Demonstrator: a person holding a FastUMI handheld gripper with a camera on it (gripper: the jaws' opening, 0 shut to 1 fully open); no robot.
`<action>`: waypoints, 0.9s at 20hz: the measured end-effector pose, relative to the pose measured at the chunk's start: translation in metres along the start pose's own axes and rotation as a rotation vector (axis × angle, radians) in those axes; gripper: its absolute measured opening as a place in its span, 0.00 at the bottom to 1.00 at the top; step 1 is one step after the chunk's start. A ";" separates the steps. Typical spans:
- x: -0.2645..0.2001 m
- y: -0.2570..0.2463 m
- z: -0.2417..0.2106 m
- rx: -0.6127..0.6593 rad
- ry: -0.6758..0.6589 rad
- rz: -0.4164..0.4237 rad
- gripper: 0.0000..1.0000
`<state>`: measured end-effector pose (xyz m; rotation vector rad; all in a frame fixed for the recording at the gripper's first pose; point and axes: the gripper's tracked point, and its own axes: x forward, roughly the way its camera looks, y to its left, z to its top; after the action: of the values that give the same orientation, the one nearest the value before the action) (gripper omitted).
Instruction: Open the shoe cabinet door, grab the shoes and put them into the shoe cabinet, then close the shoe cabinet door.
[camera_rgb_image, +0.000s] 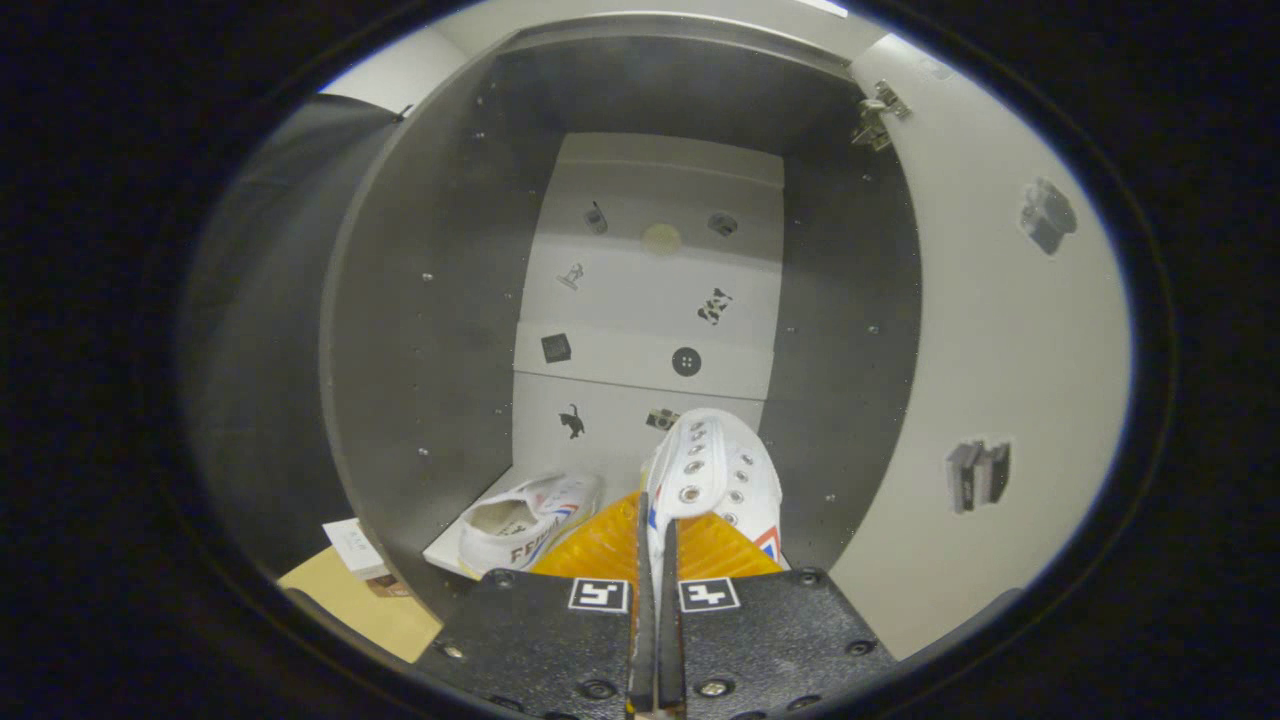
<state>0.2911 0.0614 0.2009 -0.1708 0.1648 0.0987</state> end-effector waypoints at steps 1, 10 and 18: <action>0.012 -0.001 -0.002 -0.005 0.011 0.003 0.05; 0.108 -0.009 -0.052 -0.145 0.141 0.036 0.05; 0.144 -0.009 -0.073 -0.153 0.188 0.034 0.10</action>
<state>0.4219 0.0520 0.1070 -0.3306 0.3483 0.1288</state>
